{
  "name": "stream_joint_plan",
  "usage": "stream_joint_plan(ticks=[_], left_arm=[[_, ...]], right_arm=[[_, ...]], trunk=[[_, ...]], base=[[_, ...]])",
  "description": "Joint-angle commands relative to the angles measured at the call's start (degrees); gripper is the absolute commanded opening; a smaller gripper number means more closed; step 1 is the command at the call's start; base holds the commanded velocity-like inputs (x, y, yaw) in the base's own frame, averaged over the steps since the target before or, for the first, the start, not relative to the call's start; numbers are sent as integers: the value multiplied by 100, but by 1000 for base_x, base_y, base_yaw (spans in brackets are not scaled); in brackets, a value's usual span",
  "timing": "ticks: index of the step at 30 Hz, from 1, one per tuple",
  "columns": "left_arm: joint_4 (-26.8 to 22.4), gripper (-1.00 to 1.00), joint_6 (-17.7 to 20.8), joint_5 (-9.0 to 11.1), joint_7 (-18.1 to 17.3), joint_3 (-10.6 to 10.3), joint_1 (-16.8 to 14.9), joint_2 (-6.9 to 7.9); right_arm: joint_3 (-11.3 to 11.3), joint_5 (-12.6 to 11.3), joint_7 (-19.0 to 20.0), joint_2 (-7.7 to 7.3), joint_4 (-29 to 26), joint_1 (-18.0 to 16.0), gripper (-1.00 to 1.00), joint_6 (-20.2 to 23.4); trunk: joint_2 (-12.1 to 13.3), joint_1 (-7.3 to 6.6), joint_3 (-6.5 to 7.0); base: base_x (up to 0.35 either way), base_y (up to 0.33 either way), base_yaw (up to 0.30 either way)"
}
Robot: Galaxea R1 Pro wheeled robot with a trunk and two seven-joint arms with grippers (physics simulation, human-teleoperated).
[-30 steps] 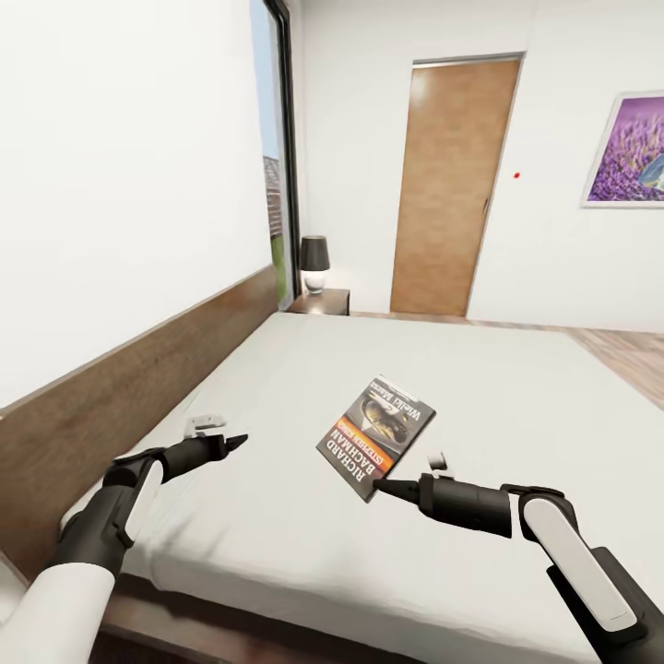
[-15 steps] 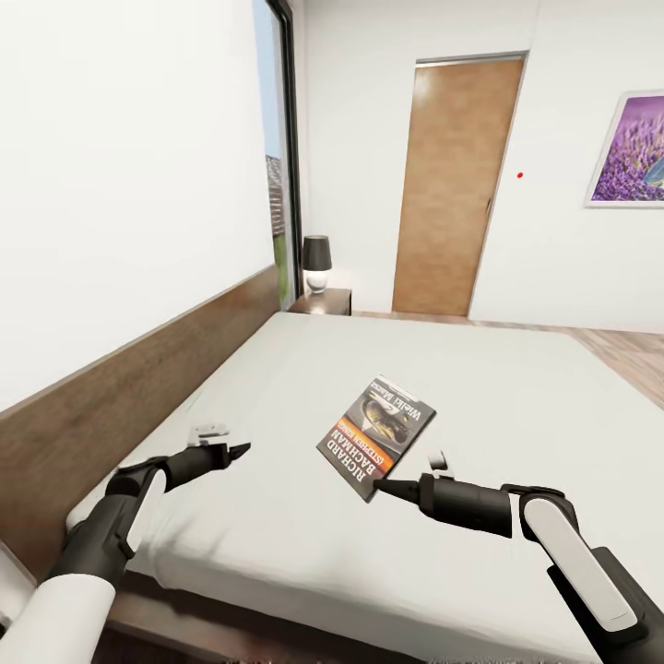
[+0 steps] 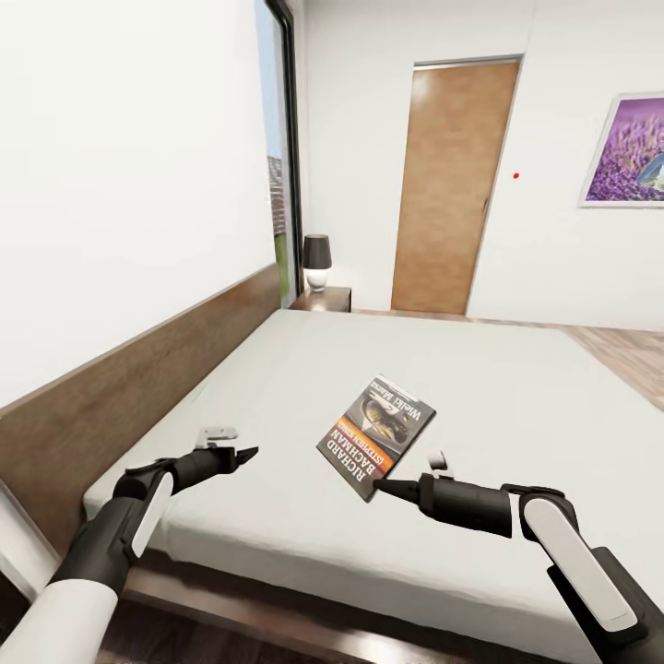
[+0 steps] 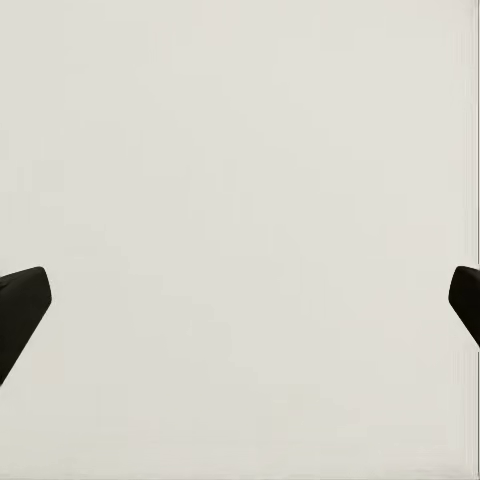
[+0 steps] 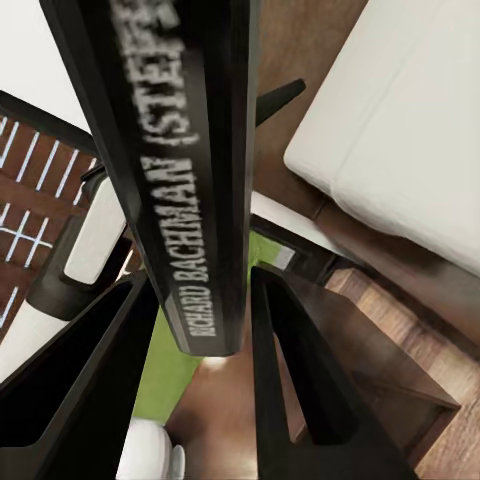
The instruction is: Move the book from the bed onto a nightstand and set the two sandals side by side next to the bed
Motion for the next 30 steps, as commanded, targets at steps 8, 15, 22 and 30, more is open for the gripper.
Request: stream_joint_plan(ticks=[8, 15, 22, 30], left_arm=[[-89, 100, 50, 36, 5, -28, 39, -1], [-107, 100, 44, 35, -5, -37, 58, -1], [-112, 100, 45, 41, -7, -41, 62, -1], [-114, 100, 50, 40, -8, -46, 63, -1]], right_arm=[[5, 52, 60, -1, 0, -6, -100, 6], [13, 58, 58, 0, 0, -6, -100, 6], [12, 59, 57, 0, 0, -6, -100, 6], [17, 145, 58, 5, 0, -6, -100, 7]], trunk=[[-3, -2, -6], [-3, -2, -8], [-3, -2, -22], [-3, -2, -42]], base=[[-144, -65, 91], [-139, -129, 250], [-29, -33, 281], [-5, -143, 286]])
